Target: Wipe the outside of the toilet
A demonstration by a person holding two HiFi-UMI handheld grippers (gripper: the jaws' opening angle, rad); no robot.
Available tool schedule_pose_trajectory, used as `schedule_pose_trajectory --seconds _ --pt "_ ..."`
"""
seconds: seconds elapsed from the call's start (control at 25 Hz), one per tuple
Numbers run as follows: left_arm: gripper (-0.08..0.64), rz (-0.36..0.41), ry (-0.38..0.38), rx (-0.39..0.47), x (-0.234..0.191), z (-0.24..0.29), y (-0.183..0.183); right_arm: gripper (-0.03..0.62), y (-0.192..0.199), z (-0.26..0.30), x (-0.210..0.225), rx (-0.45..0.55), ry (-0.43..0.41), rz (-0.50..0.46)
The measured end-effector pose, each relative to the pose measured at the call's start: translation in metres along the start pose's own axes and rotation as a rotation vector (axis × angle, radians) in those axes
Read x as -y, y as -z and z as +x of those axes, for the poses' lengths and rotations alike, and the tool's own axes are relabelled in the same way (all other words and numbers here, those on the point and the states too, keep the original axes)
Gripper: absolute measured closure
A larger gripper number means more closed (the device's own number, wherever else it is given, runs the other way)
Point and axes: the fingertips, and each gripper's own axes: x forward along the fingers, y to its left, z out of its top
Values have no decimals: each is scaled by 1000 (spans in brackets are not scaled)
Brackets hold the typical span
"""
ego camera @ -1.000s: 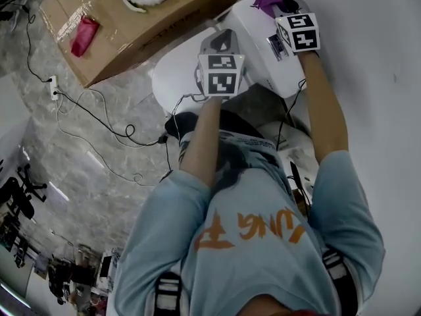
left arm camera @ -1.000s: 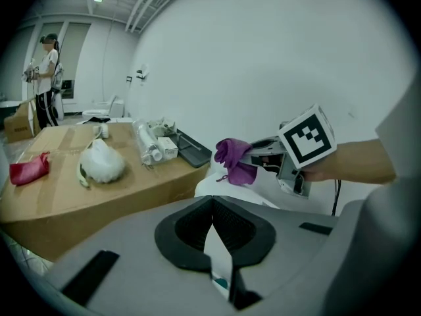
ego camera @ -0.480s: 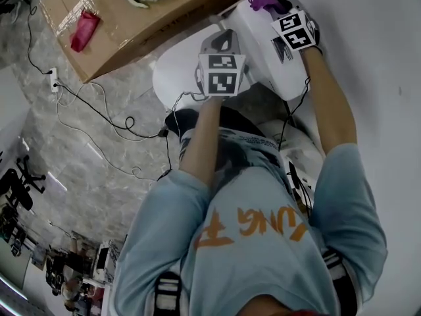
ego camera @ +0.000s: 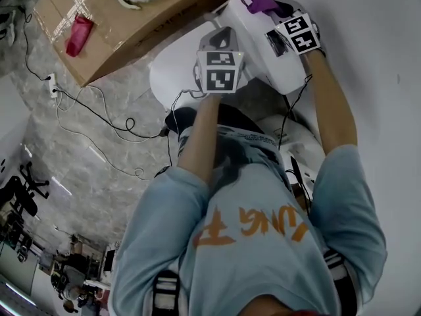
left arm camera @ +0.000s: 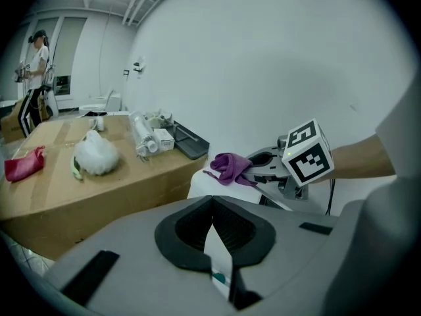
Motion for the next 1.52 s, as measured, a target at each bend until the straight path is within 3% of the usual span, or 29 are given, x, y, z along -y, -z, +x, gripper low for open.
schedule_pose_trajectory --seconds 0.48,1.52 --pt "535 15 45 -6 5 -2 -2 531 23 -23 -5 3 17 115" --pt "535 73 129 -26 58 -15 22 529 102 -108 -36 43 125 309"
